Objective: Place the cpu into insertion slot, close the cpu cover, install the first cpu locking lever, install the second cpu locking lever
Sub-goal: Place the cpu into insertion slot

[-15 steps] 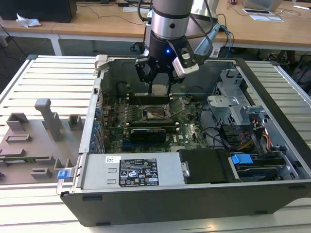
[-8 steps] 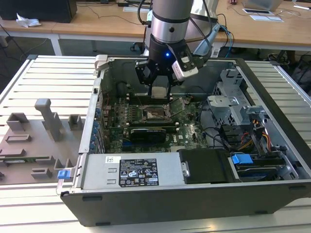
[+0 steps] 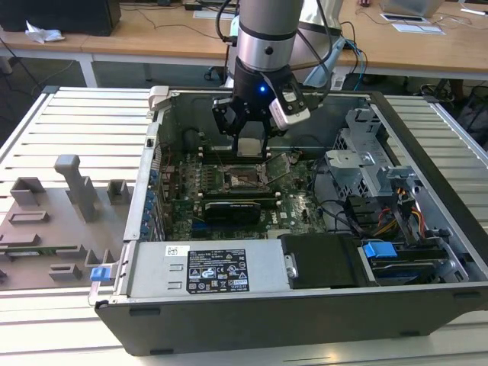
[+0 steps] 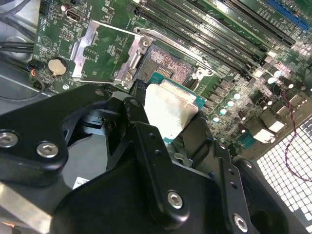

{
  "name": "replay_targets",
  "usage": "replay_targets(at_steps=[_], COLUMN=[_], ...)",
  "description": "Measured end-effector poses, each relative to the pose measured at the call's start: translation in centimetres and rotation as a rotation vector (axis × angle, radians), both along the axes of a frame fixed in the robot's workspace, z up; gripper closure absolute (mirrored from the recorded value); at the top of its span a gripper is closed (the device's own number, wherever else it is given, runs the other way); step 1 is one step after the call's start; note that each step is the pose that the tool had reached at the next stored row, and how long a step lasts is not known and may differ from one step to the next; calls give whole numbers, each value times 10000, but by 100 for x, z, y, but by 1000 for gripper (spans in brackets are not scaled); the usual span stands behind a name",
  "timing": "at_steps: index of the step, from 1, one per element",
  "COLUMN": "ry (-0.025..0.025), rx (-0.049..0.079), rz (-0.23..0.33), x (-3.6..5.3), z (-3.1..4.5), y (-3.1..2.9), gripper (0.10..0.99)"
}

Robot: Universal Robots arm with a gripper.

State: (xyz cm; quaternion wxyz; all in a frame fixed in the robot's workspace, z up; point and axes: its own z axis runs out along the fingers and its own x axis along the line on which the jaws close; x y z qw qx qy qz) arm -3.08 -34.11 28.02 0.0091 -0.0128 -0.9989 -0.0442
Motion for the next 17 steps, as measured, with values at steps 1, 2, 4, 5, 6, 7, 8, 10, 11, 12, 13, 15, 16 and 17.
replay_targets(at_steps=[1, 2, 4, 5, 6, 7, 8, 10, 11, 12, 13, 15, 16, 17], ry=[0, 0, 1, 0, 0, 0, -1, 0, 0, 0, 0, 0, 0, 0], rx=[0, 0, -2, -4, -4, -4, -3, -4, -3, -4, -4, -3, -4, -4], rz=[0, 0, 0, -1, 0, 1, 0, 0, 0, 0, -1, 0, 0, 0], x=[0, 0, 0, 1, 1, 1, 1, 2, 2, 3, 3, 4, 4, 4], z=[-7, -19, -27, -31, -34, -36, -41, -55, -60, -68, -75, -89, -95, -107], y=[0, 0, 0, 0, 0, 0, 0, 0, 0, 0, 0, 0, 0, 0], gripper=[545, 545, 545, 545, 545, 545, 545, 545, 545, 545, 545, 545, 545, 545])
